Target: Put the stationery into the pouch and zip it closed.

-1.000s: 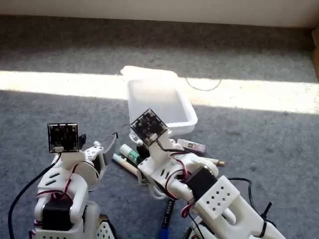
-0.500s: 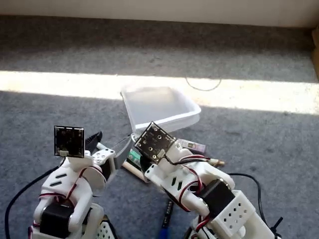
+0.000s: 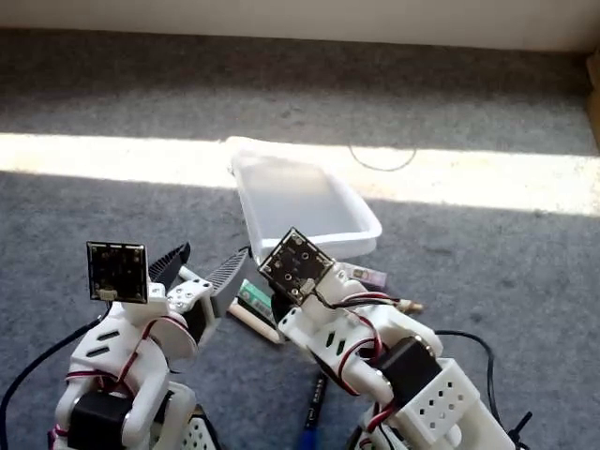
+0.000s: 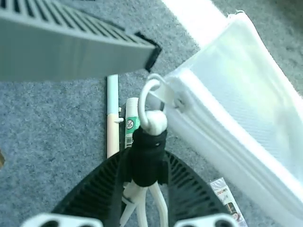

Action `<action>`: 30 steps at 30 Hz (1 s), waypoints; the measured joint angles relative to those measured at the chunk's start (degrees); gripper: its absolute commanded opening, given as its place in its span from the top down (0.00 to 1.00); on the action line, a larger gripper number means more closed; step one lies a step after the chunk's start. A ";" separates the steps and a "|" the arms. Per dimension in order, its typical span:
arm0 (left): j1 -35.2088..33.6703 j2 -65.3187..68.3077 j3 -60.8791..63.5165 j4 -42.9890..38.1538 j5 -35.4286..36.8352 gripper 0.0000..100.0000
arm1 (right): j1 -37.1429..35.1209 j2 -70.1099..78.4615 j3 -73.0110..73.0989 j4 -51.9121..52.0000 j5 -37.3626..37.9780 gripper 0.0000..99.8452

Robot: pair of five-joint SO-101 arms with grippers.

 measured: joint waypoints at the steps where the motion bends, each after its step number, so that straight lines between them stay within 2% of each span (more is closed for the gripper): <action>1: 0.00 0.00 -0.18 0.00 0.09 0.71 | 0.00 0.00 0.00 0.00 0.00 1.00; 8: 5.01 0.00 -0.26 0.00 0.18 0.71 | 0.00 0.00 0.00 0.00 0.00 1.00; 15: 5.80 0.00 -0.26 0.18 0.18 0.71 | 0.00 0.00 0.00 0.00 0.00 1.00; 22: 0.26 0.00 -0.26 0.18 0.18 0.71 | 0.00 0.00 0.00 0.00 0.00 1.00; 30: -0.18 0.00 -0.26 0.70 0.18 0.71 | 1.85 0.00 0.00 -1.76 -2.37 1.00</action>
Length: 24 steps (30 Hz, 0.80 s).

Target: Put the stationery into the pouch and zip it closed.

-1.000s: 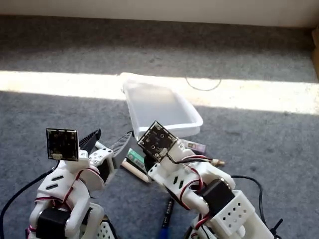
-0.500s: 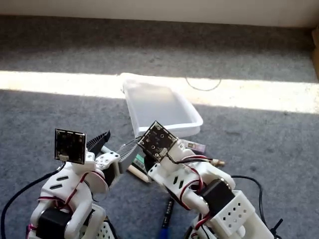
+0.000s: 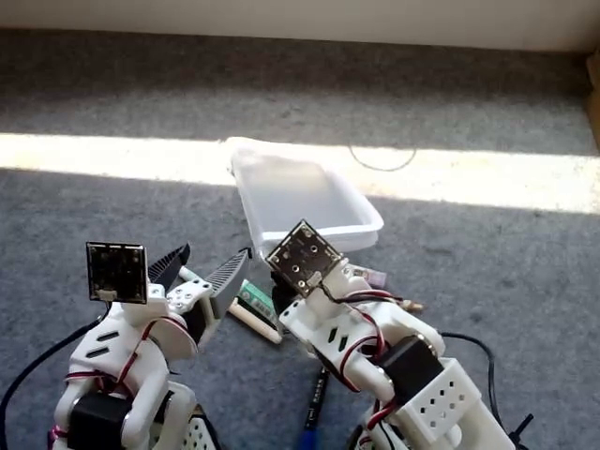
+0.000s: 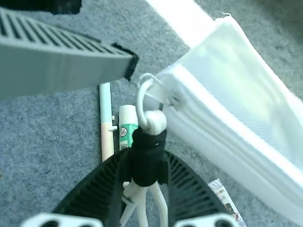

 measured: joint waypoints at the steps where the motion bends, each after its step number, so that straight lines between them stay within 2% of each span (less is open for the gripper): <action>1: 0.00 0.00 0.00 0.00 0.00 0.71 | 0.35 0.00 0.00 0.00 -0.26 1.00; 6: 0.35 0.00 0.00 0.00 0.00 0.71 | 0.62 0.00 0.00 -0.18 -0.26 1.00; 14: 4.57 0.00 2.37 -0.26 0.00 0.71 | 0.62 0.00 0.00 -0.18 -0.26 1.00; 20: 5.01 0.00 7.21 -6.07 0.00 0.71 | 0.62 0.00 0.00 -0.09 -0.26 1.00; 24: 5.10 0.35 7.56 -6.95 0.00 0.71 | -1.23 0.00 0.00 1.49 -0.35 1.00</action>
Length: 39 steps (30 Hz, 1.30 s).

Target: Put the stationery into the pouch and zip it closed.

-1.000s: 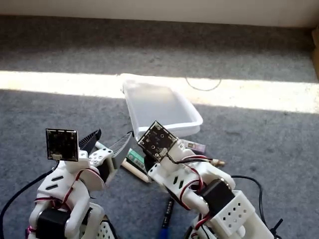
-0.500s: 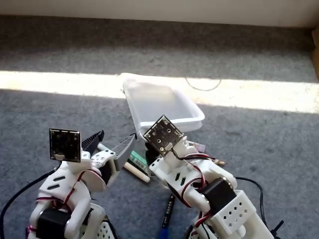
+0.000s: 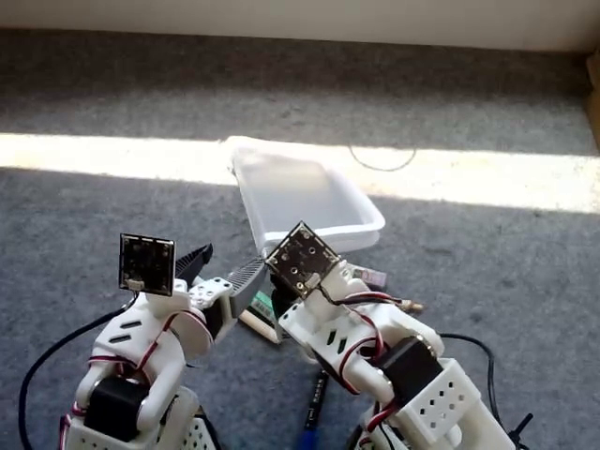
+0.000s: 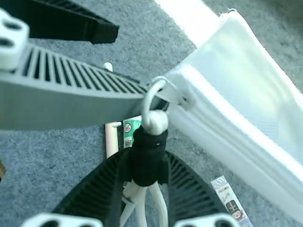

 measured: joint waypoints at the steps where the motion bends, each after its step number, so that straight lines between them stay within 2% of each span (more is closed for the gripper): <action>1: 0.09 0.00 0.00 0.00 0.00 0.71 | -0.09 0.00 0.00 0.26 0.00 1.00; 10: 0.00 -0.26 1.14 -0.70 0.00 0.72 | -0.53 0.00 0.00 1.14 0.00 1.00; 18: -4.04 -0.35 4.92 -3.25 0.00 0.72 | -0.53 0.00 0.00 4.04 -0.09 1.00; 23: -4.13 -0.26 5.01 -3.25 -0.18 0.83 | -0.53 0.00 0.00 4.04 -0.09 1.00; 25: -4.13 -0.26 5.01 -3.34 -2.37 0.87 | -0.53 0.00 0.00 4.04 -0.09 1.00; 30: -4.13 0.00 5.01 -3.43 -7.56 0.90 | -0.70 0.00 0.00 4.04 -0.09 1.00; 39: -4.04 0.00 5.01 -3.43 -8.35 0.98 | 4.66 0.00 0.00 3.69 0.00 1.00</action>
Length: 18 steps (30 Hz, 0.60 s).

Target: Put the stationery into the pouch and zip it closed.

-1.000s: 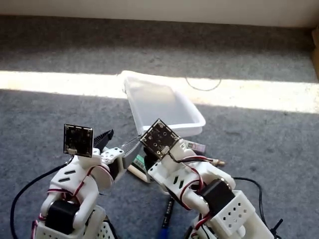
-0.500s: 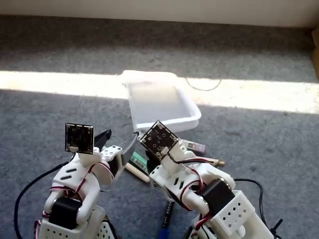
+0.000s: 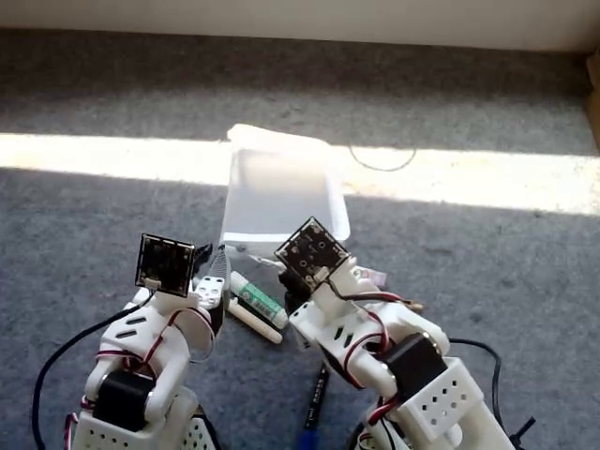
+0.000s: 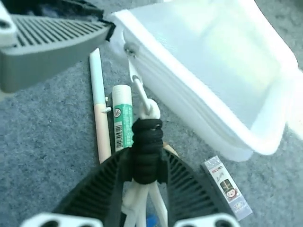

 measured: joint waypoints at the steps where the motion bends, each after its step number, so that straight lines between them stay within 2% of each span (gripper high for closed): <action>1: 0.00 0.00 0.00 0.00 0.00 0.99 | 0.62 0.00 0.00 -0.09 0.00 1.00; 15: 0.09 0.09 0.00 0.00 -0.09 0.99 | 8.79 0.00 0.00 0.18 0.18 1.00; 18: -1.58 0.09 0.00 0.00 0.00 0.99 | 11.60 -0.09 0.00 0.18 0.18 1.00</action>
